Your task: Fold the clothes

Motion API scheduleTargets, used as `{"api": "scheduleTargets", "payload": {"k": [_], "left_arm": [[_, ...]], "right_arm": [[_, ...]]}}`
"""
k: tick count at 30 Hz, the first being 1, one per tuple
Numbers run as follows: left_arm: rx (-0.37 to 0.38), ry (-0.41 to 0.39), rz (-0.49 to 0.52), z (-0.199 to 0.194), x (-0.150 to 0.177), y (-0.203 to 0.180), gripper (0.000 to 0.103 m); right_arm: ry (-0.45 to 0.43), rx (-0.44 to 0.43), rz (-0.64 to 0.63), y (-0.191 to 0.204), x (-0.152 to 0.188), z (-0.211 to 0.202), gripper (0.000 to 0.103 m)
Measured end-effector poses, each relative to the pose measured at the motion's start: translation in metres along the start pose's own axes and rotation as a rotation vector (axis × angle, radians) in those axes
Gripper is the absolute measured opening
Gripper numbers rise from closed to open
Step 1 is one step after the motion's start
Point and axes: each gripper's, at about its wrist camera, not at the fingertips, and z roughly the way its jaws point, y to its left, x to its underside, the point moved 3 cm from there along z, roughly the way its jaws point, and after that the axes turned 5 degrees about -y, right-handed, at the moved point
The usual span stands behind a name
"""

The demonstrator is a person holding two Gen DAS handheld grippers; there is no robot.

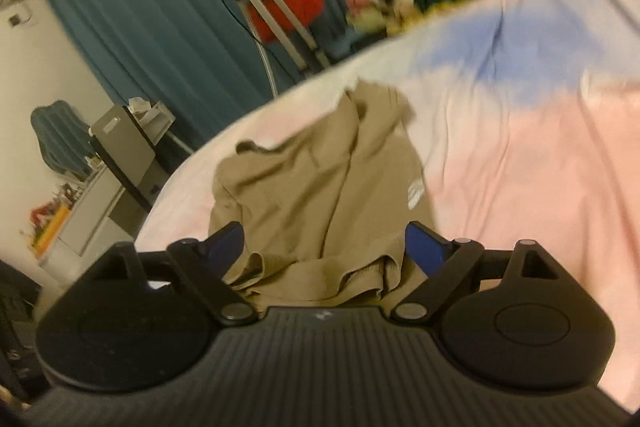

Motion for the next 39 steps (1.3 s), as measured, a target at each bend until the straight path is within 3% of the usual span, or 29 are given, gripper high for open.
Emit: {"api": "scheduleTargets", "payload": {"k": [5,6,12,18,23,26,30,33,39], "left_arm": [[-0.025,-0.010,0.062,-0.027,0.012,-0.007,0.090],[-0.033,-0.006,0.075,-0.030,0.016,-0.006,0.091],[-0.056,0.072,0.160,-0.025,0.042,-0.001,0.091],[-0.118,0.121,0.252,0.009,0.053,0.004,0.091],[-0.178,0.100,0.211,0.047,0.041,0.019,0.093],[-0.200,0.060,0.167,0.055,0.031,0.030,0.093],[-0.252,-0.040,0.150,0.045,0.018,0.039,0.091],[-0.242,-0.109,0.134,0.027,0.007,0.039,0.091],[-0.176,-0.103,0.164,0.003,0.006,0.022,0.091]], "right_arm": [[-0.036,0.026,-0.080,0.008,0.009,-0.020,0.088],[-0.032,0.038,-0.099,0.010,0.013,-0.023,0.076],[0.088,0.097,-0.180,0.012,0.044,-0.012,0.036],[0.180,0.108,-0.214,0.005,0.060,0.017,0.034],[0.129,0.134,-0.232,-0.003,0.053,0.047,0.030],[0.036,0.146,-0.249,-0.005,0.044,0.055,0.029],[-0.079,0.140,-0.222,-0.006,0.029,0.049,0.032],[-0.110,0.116,-0.235,0.003,0.021,0.040,0.032],[-0.097,0.133,-0.263,0.015,0.025,0.022,0.032]]}}
